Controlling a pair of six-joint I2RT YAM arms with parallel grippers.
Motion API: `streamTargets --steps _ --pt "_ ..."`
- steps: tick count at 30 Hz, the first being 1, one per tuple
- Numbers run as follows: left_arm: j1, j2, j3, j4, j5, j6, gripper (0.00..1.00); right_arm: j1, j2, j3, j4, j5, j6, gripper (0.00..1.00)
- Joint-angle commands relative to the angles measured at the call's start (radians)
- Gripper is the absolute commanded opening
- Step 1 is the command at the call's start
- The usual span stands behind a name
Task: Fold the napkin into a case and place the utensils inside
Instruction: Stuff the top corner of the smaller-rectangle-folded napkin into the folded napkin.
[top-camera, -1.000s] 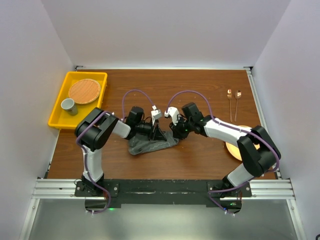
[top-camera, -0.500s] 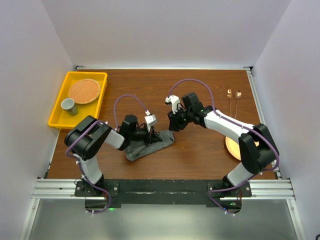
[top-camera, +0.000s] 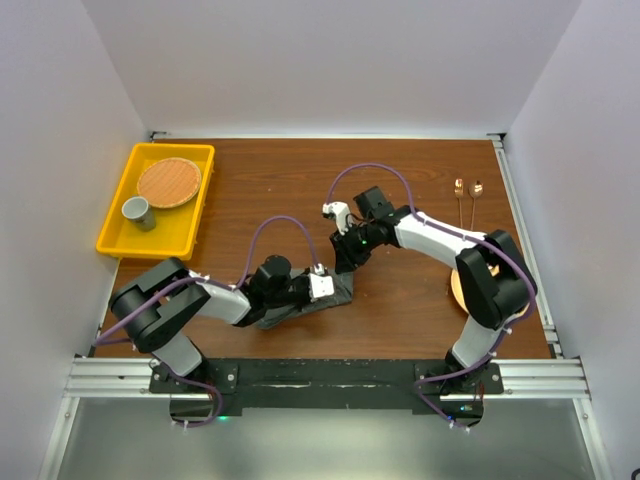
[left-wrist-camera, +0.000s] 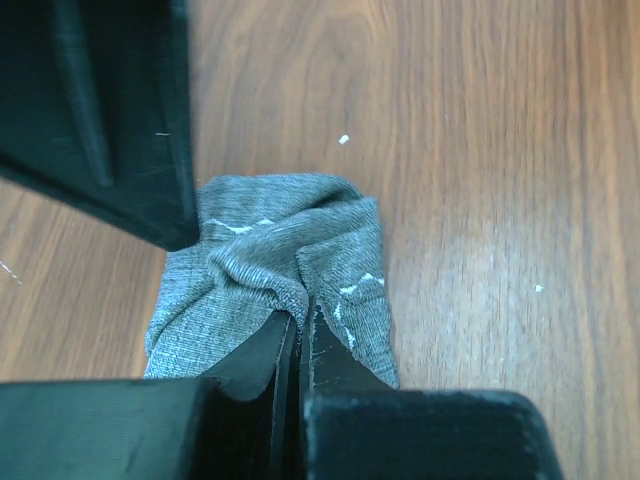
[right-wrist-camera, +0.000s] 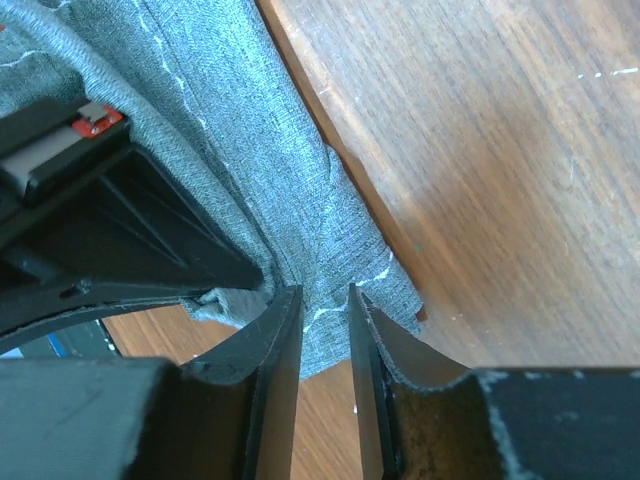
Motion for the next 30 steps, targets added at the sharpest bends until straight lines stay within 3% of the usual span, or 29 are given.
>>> streamTargets --steps 1,24,30 --pt "-0.044 -0.027 -0.032 0.011 -0.103 0.166 0.00 0.008 0.009 0.047 -0.027 -0.027 -0.064 0.31" --pt "-0.060 -0.003 -0.015 -0.012 -0.120 0.173 0.00 0.111 0.029 0.002 -0.027 0.164 -0.162 0.35" --pt "-0.060 -0.007 -0.012 -0.028 -0.128 0.177 0.00 0.124 0.035 -0.012 -0.009 0.203 -0.161 0.29"
